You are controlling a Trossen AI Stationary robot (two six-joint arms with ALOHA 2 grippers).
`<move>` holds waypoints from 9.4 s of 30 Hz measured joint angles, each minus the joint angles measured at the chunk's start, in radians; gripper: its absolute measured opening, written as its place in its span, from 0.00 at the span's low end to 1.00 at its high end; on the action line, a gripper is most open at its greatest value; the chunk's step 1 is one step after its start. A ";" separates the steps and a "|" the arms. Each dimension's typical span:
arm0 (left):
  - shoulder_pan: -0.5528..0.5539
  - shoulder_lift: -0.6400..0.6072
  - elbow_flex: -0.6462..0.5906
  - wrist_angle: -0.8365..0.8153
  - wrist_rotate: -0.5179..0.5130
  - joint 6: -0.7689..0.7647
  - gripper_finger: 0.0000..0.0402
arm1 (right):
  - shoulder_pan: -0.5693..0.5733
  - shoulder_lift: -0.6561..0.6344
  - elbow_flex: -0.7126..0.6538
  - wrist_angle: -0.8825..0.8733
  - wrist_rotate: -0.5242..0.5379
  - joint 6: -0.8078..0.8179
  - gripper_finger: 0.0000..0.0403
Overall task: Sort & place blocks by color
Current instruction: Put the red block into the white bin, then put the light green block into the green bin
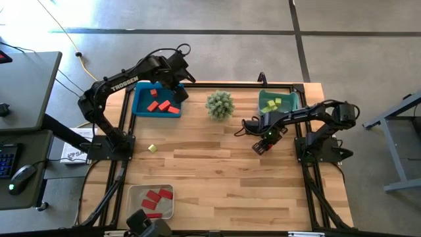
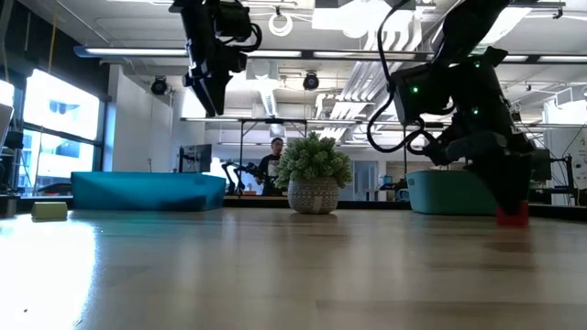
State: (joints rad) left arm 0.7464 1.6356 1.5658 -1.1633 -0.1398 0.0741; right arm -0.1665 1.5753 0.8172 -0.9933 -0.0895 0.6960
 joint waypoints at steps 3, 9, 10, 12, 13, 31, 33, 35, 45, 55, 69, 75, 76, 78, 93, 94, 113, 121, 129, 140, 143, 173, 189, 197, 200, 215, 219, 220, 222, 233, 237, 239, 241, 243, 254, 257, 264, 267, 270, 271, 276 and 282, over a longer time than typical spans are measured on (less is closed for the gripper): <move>-0.005 0.000 0.000 0.000 0.002 -0.019 0.55 | -0.004 -0.001 0.000 0.004 -0.001 -0.023 0.30; -0.027 0.000 0.000 0.001 0.069 -0.046 0.55 | -0.005 -0.002 0.002 0.010 -0.029 -0.049 0.24; -0.031 0.000 0.000 0.001 0.079 -0.047 0.55 | -0.004 -0.001 0.006 0.010 -0.036 -0.054 0.24; -0.043 0.000 0.000 0.001 0.102 -0.051 0.55 | -0.004 0.000 0.027 0.015 -0.045 -0.089 0.24; -0.050 0.000 0.000 0.001 0.109 -0.059 0.55 | -0.004 0.000 0.044 0.015 -0.047 -0.106 0.24; -0.252 0.001 0.000 0.018 0.234 -0.108 0.55 | -0.045 0.000 0.558 -0.039 -0.057 -0.617 0.24; -0.280 0.001 0.000 0.032 0.234 -0.096 0.55 | -0.058 0.000 0.608 -0.045 -0.085 -0.666 0.24; -0.310 0.001 0.000 0.061 0.234 -0.090 0.55 | -0.067 0.000 0.651 -0.047 -0.109 -0.710 0.24; -0.424 0.001 0.000 0.255 0.235 -0.130 0.55 | -0.080 0.000 0.789 -0.044 -0.184 -0.888 0.24; -0.476 0.002 0.000 0.440 0.229 -0.150 0.55 | -0.080 0.000 0.814 0.024 -0.261 -0.918 0.24; -0.482 0.002 0.000 0.491 0.226 -0.153 0.55 | -0.079 0.000 0.814 0.116 -0.262 -0.877 0.24; -0.482 0.002 0.000 0.556 0.226 -0.151 0.55 | -0.079 0.000 0.814 0.123 -0.262 -0.877 0.24; -0.482 0.002 0.000 0.561 0.226 -0.150 0.55 | -0.079 -0.001 0.814 0.123 -0.263 -0.877 0.24; -0.482 0.002 0.000 0.563 0.226 -0.151 0.55 | -0.079 -0.001 0.814 0.123 -0.263 -0.877 0.24; -0.478 0.002 0.000 0.561 0.226 -0.132 0.29 | -0.080 -0.001 0.814 0.121 -0.252 -0.878 0.24; -0.478 0.002 0.000 0.561 0.226 -0.131 0.27 | -0.080 -0.001 0.814 0.121 -0.250 -0.877 0.24; -0.498 0.002 0.000 0.376 0.203 -0.143 0.25 | -0.079 -0.001 0.814 0.050 -0.261 -0.801 0.61; -0.608 0.002 0.000 0.095 0.206 -0.182 0.26 | -0.079 -0.001 0.814 0.032 -0.259 -0.797 0.61; -0.800 0.002 0.000 -0.187 0.221 -0.278 0.26 | -0.079 -0.001 0.814 0.033 -0.259 -0.786 0.61; -1.131 0.002 0.000 -0.272 0.353 -0.457 0.27 | -0.080 -0.001 0.814 0.045 -0.126 -0.647 0.61; -1.220 0.001 -0.007 -0.260 0.354 -0.517 0.27 | -0.080 -0.001 0.814 0.051 -0.120 -0.587 0.61; -1.480 0.003 -0.208 -0.042 0.313 -0.954 0.49 | 0.158 -0.001 0.814 0.056 0.040 -0.381 0.61; -1.402 0.003 -0.208 -0.261 0.108 -0.718 0.54 | 0.202 -0.001 0.814 0.001 0.090 -0.354 0.61; -1.281 0.003 -0.208 -0.355 -0.016 -0.514 0.54 | 0.200 -0.001 0.814 -0.001 0.090 -0.372 0.61; -1.215 -0.013 -0.208 -0.379 -0.037 -0.445 0.54 | 0.200 -0.001 0.814 -0.011 0.091 -0.410 0.61; -0.876 -0.247 -0.208 -0.368 -0.094 -0.096 0.54 | 0.192 0.000 0.814 -0.043 0.162 -0.554 0.61; -0.815 -0.264 -0.208 -0.391 -0.106 0.002 0.54 | 0.172 0.000 0.814 -0.043 0.161 -0.573 0.61; -0.801 -0.265 -0.208 -0.396 -0.115 0.020 0.54 | 0.165 0.000 0.814 -0.044 0.161 -0.573 0.61; -0.771 -0.264 -0.208 -0.398 -0.129 0.055 0.55 | 0.150 0.000 0.813 -0.045 0.158 -0.574 0.61; -0.610 -0.264 -0.272 -0.407 -0.114 0.220 0.54 | 0.072 0.000 0.813 -0.058 0.141 -0.651 0.61; -0.597 -0.264 -0.365 -0.393 -0.060 0.272 0.54 | 0.040 0.000 0.813 -0.059 0.142 -0.671 0.61; -0.602 -0.264 -0.411 -0.364 -0.037 0.297 0.54 | 0.024 0.000 0.813 -0.059 0.142 -0.682 0.61; -0.608 -0.264 -0.451 -0.335 -0.021 0.316 0.54 | 0.006 0.000 0.813 -0.059 0.139 -0.703 0.61; -0.617 -0.264 -0.483 -0.313 -0.020 0.341 0.54 | -0.012 0.000 0.813 -0.059 0.132 -0.714 0.61; -0.680 -0.258 -0.607 -0.167 0.010 0.468 0.55 | -0.092 0.000 0.813 -0.050 0.087 -0.723 0.61; -0.702 -0.245 -0.633 -0.144 0.037 0.469 0.55 | -0.103 0.000 0.813 -0.049 0.085 -0.723 0.61; -0.740 -0.199 -0.677 -0.091 0.053 0.471 0.55 | -0.114 0.000 0.813 -0.043 0.085 -0.733 0.61; -0.742 -0.178 -0.689 -0.070 0.053 0.478 0.55 | -0.114 0.000 0.813 -0.041 0.085 -0.745 0.61; -0.742 -0.151 -0.703 -0.043 0.053 0.491 0.55 | -0.114 0.000 0.813 -0.041 0.084 -0.749 0.61; -0.742 -0.143 -0.707 -0.033 0.053 0.496 0.55 | -0.114 0.000 0.813 -0.041 0.084 -0.749 0.61; -0.740 -0.096 -0.722 -0.014 0.049 0.514 0.55 | -0.114 0.000 0.813 -0.041 0.076 -0.749 0.61; -0.740 -0.041 -0.724 -0.009 0.047 0.548 0.55 | -0.114 0.000 0.813 -0.041 0.050 -0.749 0.61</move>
State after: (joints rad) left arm 0.0059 1.5943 0.8421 -1.1728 -0.0933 0.6225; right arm -0.2802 1.5749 1.6306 -1.0344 -0.0395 -0.0528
